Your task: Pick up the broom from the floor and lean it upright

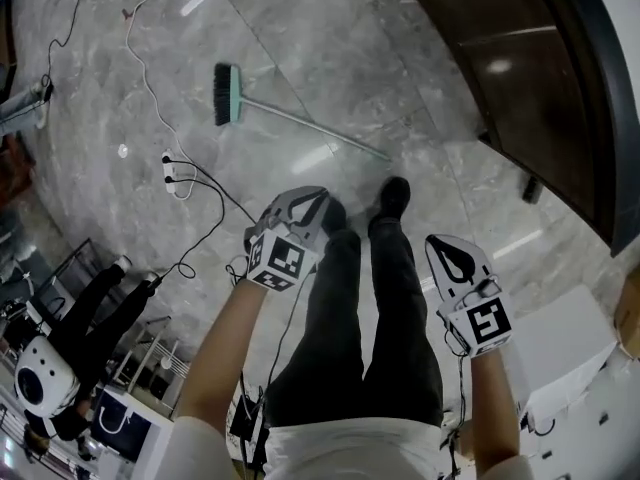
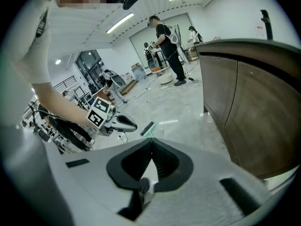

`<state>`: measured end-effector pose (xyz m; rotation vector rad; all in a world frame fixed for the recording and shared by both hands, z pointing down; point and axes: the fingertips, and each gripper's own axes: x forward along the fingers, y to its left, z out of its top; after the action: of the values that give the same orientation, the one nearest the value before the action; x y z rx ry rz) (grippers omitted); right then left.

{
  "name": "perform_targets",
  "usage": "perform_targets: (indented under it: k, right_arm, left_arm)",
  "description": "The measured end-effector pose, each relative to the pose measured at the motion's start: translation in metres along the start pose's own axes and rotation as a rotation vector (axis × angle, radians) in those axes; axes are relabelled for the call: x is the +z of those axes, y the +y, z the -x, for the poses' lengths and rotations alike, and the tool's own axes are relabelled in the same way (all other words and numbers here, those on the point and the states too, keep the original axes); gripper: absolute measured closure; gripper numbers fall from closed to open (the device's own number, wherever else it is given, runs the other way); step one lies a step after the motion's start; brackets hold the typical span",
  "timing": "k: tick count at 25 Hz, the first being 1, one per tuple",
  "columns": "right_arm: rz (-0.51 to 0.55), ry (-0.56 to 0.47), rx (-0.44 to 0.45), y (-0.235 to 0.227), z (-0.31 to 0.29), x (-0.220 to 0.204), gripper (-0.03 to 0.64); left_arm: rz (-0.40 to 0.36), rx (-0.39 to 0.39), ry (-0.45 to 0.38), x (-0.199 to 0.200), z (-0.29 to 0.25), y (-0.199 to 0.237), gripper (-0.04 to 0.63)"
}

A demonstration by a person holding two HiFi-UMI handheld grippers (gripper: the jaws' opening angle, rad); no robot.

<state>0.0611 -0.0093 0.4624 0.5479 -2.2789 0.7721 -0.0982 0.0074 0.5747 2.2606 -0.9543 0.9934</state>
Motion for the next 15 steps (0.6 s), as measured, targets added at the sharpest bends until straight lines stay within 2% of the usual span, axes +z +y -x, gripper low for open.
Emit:
perform_targets:
  k: [8,15]
  right_arm:
    - [-0.025,0.004,0.039,-0.070,-0.101,-0.094,0.617]
    - [-0.005,-0.007,0.090,-0.109,-0.177,-0.142,0.617]
  left_arm:
    - [0.063,-0.019,0.043,-0.096,-0.120,0.001,0.584]
    - [0.023,-0.033,0.067,-0.163,-0.204,0.011,0.584]
